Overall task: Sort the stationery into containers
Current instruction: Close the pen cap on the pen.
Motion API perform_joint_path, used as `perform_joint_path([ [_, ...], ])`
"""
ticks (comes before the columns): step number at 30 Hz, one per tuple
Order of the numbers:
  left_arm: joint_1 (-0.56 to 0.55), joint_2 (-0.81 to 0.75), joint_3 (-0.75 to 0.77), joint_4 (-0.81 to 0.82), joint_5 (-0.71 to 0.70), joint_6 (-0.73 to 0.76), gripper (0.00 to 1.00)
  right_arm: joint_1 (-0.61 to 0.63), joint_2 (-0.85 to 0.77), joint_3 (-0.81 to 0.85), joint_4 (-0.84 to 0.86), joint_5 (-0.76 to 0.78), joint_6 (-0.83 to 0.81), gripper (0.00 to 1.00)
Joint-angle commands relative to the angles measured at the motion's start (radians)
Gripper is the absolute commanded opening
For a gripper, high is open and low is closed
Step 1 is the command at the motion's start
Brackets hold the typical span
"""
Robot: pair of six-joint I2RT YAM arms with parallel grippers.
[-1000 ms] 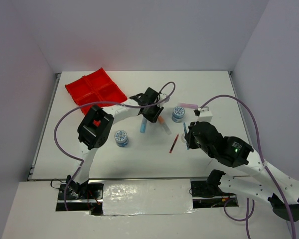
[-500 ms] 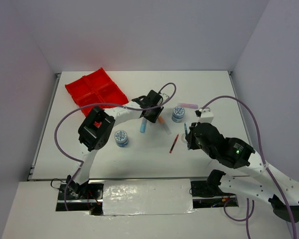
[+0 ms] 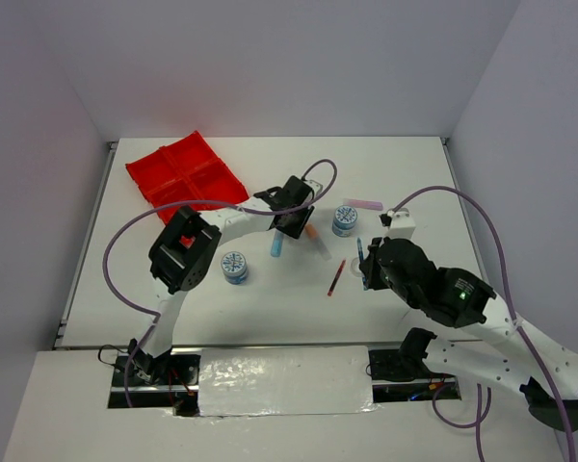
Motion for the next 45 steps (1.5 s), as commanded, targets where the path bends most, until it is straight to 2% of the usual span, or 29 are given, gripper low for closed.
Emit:
perform_joint_path([
  [1, -0.006, 0.038, -0.073, -0.166, -0.028, -0.008, 0.43, -0.004, -0.019, -0.004, 0.013, 0.008, -0.002, 0.0],
  [8, -0.035, 0.052, -0.084, -0.186, -0.048, -0.027, 0.41, -0.003, -0.009, -0.007, 0.021, 0.005, -0.006, 0.0],
  [15, -0.052, 0.089, -0.084, -0.216, -0.075, -0.062, 0.29, -0.004, -0.013, -0.013, 0.026, 0.004, -0.007, 0.0],
  [22, -0.057, 0.111, -0.095, -0.224, -0.087, -0.08, 0.0, -0.004, -0.011, -0.023, 0.033, 0.012, -0.007, 0.0],
  [37, -0.057, -0.066, -0.107, -0.143, -0.106, -0.194, 0.0, -0.006, -0.022, -0.073, 0.079, 0.019, -0.01, 0.0],
  [45, -0.057, -0.291, -0.13, -0.08, -0.138, -0.281, 0.0, -0.033, -0.026, -0.173, 0.277, -0.096, -0.024, 0.0],
])
